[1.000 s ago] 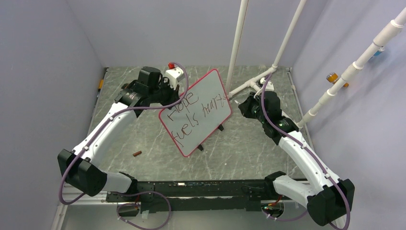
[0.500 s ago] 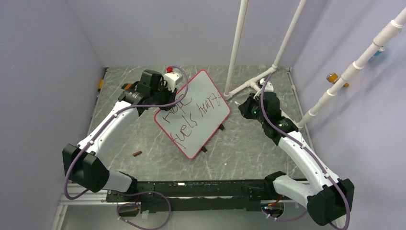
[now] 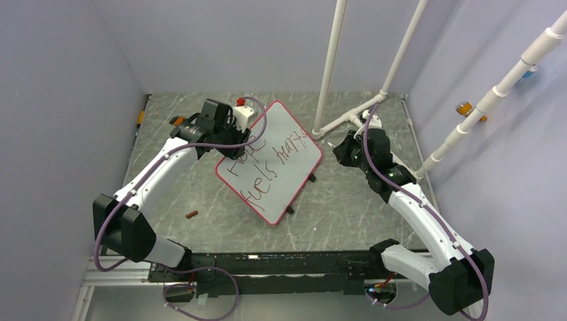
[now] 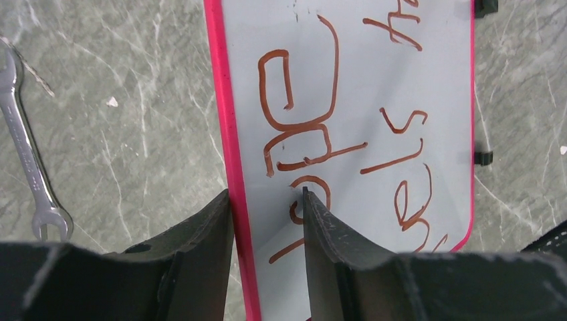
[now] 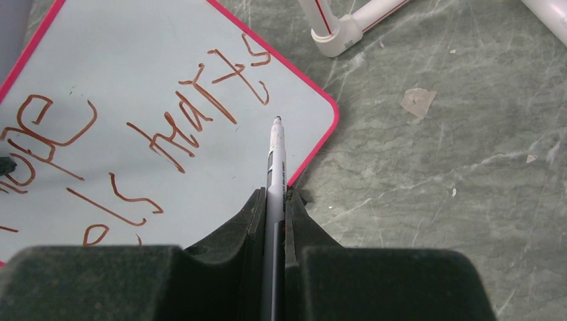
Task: Write a sentence on the whiteboard
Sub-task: Put down the whiteboard on the whiteboard stand.
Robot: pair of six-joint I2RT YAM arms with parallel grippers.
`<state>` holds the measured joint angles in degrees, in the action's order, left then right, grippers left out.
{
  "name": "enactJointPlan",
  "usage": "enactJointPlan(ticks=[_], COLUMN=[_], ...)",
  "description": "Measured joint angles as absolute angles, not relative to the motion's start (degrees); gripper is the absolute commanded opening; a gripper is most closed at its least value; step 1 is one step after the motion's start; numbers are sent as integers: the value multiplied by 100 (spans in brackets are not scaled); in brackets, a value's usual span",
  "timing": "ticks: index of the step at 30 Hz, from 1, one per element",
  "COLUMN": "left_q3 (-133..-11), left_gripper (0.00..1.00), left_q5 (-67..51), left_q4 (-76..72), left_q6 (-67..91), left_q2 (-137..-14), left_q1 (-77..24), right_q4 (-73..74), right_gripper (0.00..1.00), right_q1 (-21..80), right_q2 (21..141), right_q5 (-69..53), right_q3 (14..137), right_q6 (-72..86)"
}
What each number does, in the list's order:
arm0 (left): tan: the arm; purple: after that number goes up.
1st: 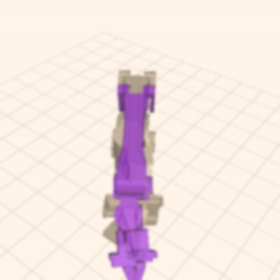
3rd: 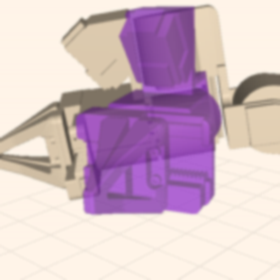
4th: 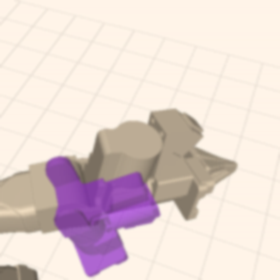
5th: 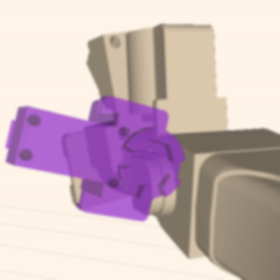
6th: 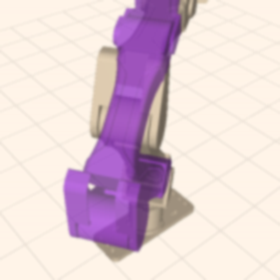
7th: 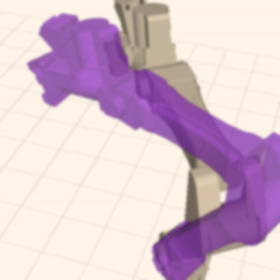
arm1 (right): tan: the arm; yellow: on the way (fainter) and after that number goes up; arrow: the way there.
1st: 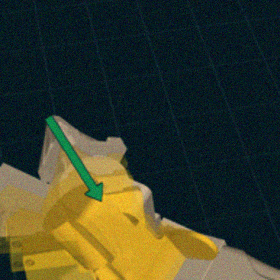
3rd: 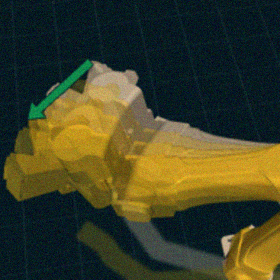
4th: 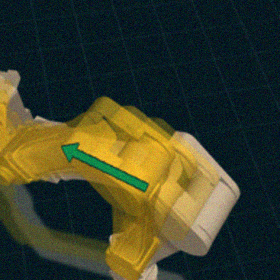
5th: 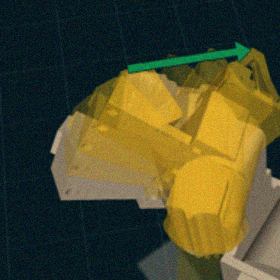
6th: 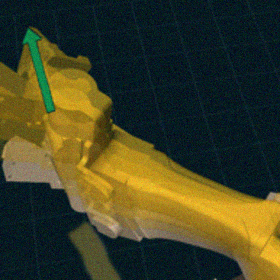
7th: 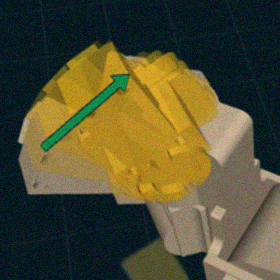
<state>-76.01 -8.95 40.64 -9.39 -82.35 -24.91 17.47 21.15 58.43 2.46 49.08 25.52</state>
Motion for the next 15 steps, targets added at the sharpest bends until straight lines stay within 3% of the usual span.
enactJointPlan(ticks=[11,15], left_q3=[-7701,-7749], left_gripper=[50,57], left_q5=[-917,-908], left_q4=[4176,4169], left_q6=[-937,-923], left_q2=[-8237,-8237], left_q1=[-2539,-2543], right_q4=[1747,1747], right_gripper=[0,0], right_q1=[2115,2115], right_q2=[5867,5902], right_q5=[244,242], right_q3=[4908,4908], right_q6=[2550,2550])
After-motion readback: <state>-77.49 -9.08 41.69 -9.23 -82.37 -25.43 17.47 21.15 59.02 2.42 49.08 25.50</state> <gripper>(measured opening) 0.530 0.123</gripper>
